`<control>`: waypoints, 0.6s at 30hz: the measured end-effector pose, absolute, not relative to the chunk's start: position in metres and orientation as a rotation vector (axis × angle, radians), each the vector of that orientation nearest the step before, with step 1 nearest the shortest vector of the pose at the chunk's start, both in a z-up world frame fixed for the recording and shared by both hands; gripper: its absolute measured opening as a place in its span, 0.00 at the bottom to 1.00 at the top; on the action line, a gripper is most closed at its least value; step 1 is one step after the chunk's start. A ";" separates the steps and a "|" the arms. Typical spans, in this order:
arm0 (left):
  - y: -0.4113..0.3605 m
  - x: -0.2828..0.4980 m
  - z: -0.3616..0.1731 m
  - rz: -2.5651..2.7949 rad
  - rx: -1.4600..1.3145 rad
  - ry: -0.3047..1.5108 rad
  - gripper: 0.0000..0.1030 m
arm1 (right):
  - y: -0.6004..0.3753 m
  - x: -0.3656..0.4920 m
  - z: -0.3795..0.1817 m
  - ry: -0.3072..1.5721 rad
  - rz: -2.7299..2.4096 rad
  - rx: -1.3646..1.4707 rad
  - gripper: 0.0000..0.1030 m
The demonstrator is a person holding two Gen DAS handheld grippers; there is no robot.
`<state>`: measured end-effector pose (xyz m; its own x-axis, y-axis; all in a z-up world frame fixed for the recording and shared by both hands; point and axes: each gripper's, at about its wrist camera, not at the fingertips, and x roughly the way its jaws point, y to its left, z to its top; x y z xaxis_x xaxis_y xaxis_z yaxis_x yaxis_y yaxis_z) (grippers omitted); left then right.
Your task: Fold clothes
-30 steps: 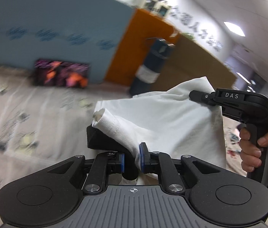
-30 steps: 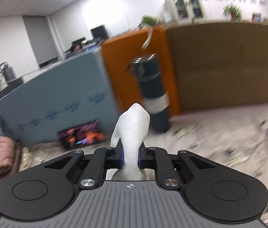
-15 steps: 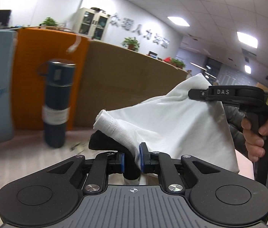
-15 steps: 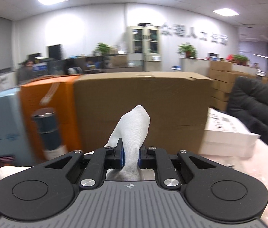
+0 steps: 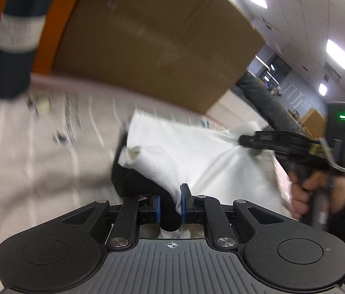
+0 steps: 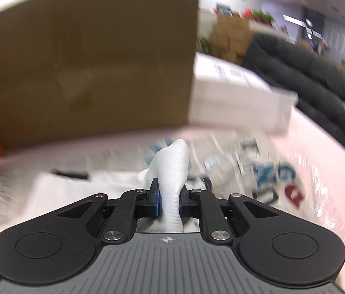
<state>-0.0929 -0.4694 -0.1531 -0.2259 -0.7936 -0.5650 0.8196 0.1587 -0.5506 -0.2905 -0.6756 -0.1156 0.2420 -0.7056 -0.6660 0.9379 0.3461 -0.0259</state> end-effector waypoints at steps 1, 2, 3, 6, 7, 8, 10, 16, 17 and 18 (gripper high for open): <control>-0.470 -0.095 -0.160 -1.492 0.039 1.027 0.13 | -0.682 -0.293 -0.127 0.669 -1.176 0.443 0.12; -0.470 -0.097 -0.166 -1.495 0.048 1.038 0.13 | -0.687 -0.295 -0.136 0.680 -1.182 0.460 0.12; -0.470 -0.098 -0.170 -1.504 0.059 1.037 0.14 | -0.690 -0.297 -0.144 0.680 -1.188 0.474 0.12; -0.468 -0.098 -0.177 -1.526 0.071 1.021 0.17 | -0.689 -0.307 -0.160 0.633 -1.208 0.528 0.13; -0.466 -0.098 -0.178 -1.528 0.067 1.029 0.18 | -0.688 -0.310 -0.163 0.611 -1.216 0.544 0.17; -0.465 -0.096 -0.180 -1.527 0.060 1.046 0.18 | -0.686 -0.311 -0.164 0.597 -1.229 0.550 0.20; -0.464 -0.094 -0.180 -1.523 0.053 1.072 0.21 | -0.681 -0.312 -0.162 0.570 -1.253 0.565 0.32; -0.457 -0.084 -0.179 -1.488 0.033 1.122 0.52 | -0.653 -0.338 -0.133 0.435 -1.348 0.617 0.62; -0.455 -0.083 -0.177 -1.481 0.036 1.126 0.58 | -0.645 -0.347 -0.128 0.399 -1.361 0.646 0.63; -0.452 -0.083 -0.175 -1.475 0.034 1.128 0.59 | -0.636 -0.355 -0.124 0.366 -1.366 0.674 0.63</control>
<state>-0.0829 -0.4525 -0.1753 -0.2816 -0.7478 -0.6012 0.7763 0.1907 -0.6008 -0.3548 -0.6356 -0.1236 0.1887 -0.7720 -0.6069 0.9721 0.0590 0.2272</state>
